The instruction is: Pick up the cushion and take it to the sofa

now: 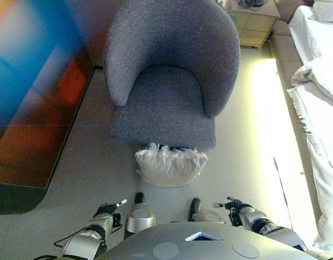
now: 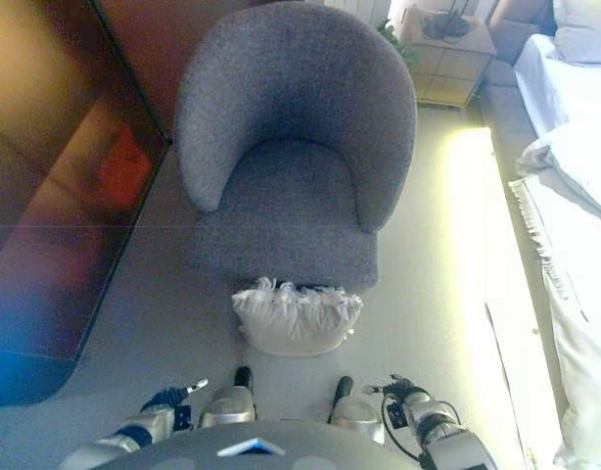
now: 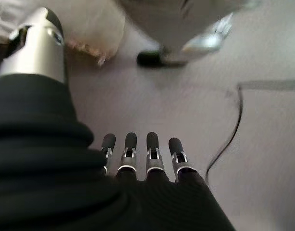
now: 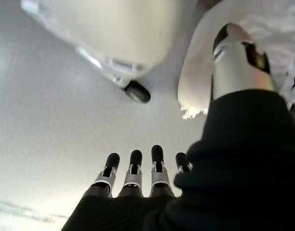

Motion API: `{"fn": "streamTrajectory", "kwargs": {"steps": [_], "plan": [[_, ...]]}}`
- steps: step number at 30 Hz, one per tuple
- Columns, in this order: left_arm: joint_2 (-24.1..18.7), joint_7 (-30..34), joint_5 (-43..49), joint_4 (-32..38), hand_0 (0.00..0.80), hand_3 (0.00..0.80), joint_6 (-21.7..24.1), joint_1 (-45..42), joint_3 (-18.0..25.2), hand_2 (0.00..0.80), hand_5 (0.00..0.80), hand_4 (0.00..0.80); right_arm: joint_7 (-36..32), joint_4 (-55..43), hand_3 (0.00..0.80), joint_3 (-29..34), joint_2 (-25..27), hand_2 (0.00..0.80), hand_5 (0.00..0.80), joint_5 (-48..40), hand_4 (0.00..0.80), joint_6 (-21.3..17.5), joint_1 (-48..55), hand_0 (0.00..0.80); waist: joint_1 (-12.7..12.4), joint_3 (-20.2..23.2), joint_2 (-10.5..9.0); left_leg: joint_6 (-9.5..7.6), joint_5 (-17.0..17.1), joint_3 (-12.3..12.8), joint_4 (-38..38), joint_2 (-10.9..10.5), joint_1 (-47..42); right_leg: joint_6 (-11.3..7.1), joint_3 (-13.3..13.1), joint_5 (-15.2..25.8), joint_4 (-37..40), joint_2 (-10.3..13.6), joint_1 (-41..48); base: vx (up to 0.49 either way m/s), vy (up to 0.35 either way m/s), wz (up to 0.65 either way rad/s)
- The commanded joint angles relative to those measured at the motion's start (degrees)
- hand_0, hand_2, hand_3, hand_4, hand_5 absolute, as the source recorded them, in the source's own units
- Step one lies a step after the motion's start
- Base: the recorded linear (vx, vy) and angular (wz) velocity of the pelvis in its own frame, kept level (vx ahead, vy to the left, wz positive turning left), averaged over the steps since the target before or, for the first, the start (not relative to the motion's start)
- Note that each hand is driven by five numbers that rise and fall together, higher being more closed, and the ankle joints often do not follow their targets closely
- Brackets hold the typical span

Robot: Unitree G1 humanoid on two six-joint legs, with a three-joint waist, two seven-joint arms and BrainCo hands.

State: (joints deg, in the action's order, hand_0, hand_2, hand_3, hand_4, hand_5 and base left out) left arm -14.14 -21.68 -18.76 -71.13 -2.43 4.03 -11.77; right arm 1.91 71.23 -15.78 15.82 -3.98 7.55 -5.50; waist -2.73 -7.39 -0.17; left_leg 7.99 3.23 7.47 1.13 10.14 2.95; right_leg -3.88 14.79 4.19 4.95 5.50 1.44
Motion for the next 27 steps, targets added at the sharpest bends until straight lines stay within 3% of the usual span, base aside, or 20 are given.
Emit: {"fn": "streamTrajectory", "kwargs": {"steps": [1, 3, 7, 11, 14, 17, 21, 23, 27], "plan": [[-1.5, -5.2, 1.3, -0.3, 0.000, 0.000, 3.5, 7.6, -0.6, 0.000, 0.000, 0.000, 4.0, 1.2, 0.000, -0.6, 3.0, 0.000, 0.000, -3.3, 0.000, 0.5, -5.9, 0.000, 0.5, -4.8, 0.65, -1.37, -4.2, 1.2, 10.1, 0.5, 8.4, -0.61, 0.2, -8.4, -8.8, 5.4, -4.5, -0.203, 0.050, 0.15], [-1.3, -4.9, 1.2, 0.2, 0.000, 0.000, 3.4, 7.7, -1.1, 0.000, 0.000, 0.000, 6.0, 2.0, 0.000, 0.1, 4.0, 0.000, 0.000, -4.0, 0.000, 0.8, -6.6, 0.000, 1.2, -5.8, 1.77, -0.35, -2.4, 1.8, 8.9, 1.9, 8.8, -0.29, 0.4, -9.2, -10.2, 5.5, -5.3, -0.071, 0.146, 0.25], [-1.5, -2.1, 5.7, -0.3, 0.000, 0.000, 3.4, 8.6, -1.8, 0.000, 0.000, 0.000, 10.8, 3.0, 0.000, 1.0, 4.5, 0.000, 0.000, -4.8, 0.000, -1.6, -8.7, 0.000, 1.4, -7.1, 2.82, -0.94, -0.6, -0.2, 5.6, 3.0, 9.6, -0.53, -1.3, -10.6, -12.4, 6.2, -7.3, 0.025, 0.193, 0.12], [-2.9, -1.5, 16.4, 1.3, 0.000, 0.000, 3.0, 15.9, -10.5, 0.000, 0.000, 0.000, 18.1, 0.9, 0.000, 0.0, 5.5, 0.000, 0.000, -9.7, 0.000, -2.3, -15.1, 0.000, 3.6, -11.9, 2.81, -0.21, -2.0, 1.1, 13.2, 4.3, 17.8, -1.82, -2.1, -10.1, -19.5, 9.2, -17.1, -0.106, 0.171, 0.03], [-4.9, -4.8, 11.4, 2.4, 0.000, 0.000, -1.4, 22.4, -14.6, 0.000, 0.000, 0.000, 20.6, 0.1, 0.000, -1.2, 7.0, 0.000, 0.000, -7.1, 0.000, -2.8, -21.0, 0.000, 5.2, -15.0, 2.70, -0.84, -3.3, 2.0, 15.4, 3.5, 22.3, -3.35, -4.9, -8.4, -21.0, 10.6, -23.3, -0.080, 0.157, 0.02], [-7.0, -8.9, 7.4, 1.4, 0.000, 0.000, -4.2, 27.7, -14.2, 0.000, 0.000, 0.000, 22.7, -0.1, 0.000, -1.6, 8.6, 0.000, 0.000, -7.2, 0.000, -3.7, -25.7, 0.000, 5.8, -17.9, 2.45, -1.14, -3.9, 1.6, 17.5, 2.3, 27.7, -4.76, -6.7, -6.6, -22.1, 11.8, -29.4, -0.092, 0.067, -0.12], [-9.0, -8.8, 11.5, 1.0, 0.000, 0.000, -1.7, 31.5, -15.0, 0.000, 0.000, 0.000, 25.2, -0.8, 0.000, -2.8, 11.4, 0.000, 0.000, -2.7, 0.000, -5.0, -29.8, 0.000, 5.8, -20.2, 3.20, -1.48, -3.6, 0.9, 18.1, 1.1, 32.8, -4.84, -7.3, -5.5, -22.9, 12.1, -35.0, -0.091, 0.039, 0.03], [-9.6, -8.4, 15.5, 2.0, 0.000, 0.000, -0.1, 33.7, -17.8, 0.000, 0.000, 0.000, 27.7, -1.7, 0.000, -4.1, 13.2, 0.000, 0.000, -2.7, 0.000, -4.6, -32.6, 0.000, 6.0, -21.8, 3.96, -1.37, -3.1, 0.5, 18.6, 0.7, 36.0, -4.70, -7.9, -4.9, -24.0, 11.8, -38.7, -0.065, 0.036, -0.03], [-9.5, -10.4, 14.9, 2.9, 0.000, 0.000, 1.5, 37.1, -20.6, 0.000, 0.000, 0.000, 30.1, -2.2, 0.000, -5.3, 14.9, 0.000, 0.000, -3.0, 0.000, -3.6, -36.6, 0.000, 6.3, -22.4, 4.75, -1.43, -2.6, 0.2, 19.2, 0.5, 40.6, -4.41, -9.1, -4.5, -25.3, 10.9, -44.2, -0.046, 0.019, 0.00]]}}
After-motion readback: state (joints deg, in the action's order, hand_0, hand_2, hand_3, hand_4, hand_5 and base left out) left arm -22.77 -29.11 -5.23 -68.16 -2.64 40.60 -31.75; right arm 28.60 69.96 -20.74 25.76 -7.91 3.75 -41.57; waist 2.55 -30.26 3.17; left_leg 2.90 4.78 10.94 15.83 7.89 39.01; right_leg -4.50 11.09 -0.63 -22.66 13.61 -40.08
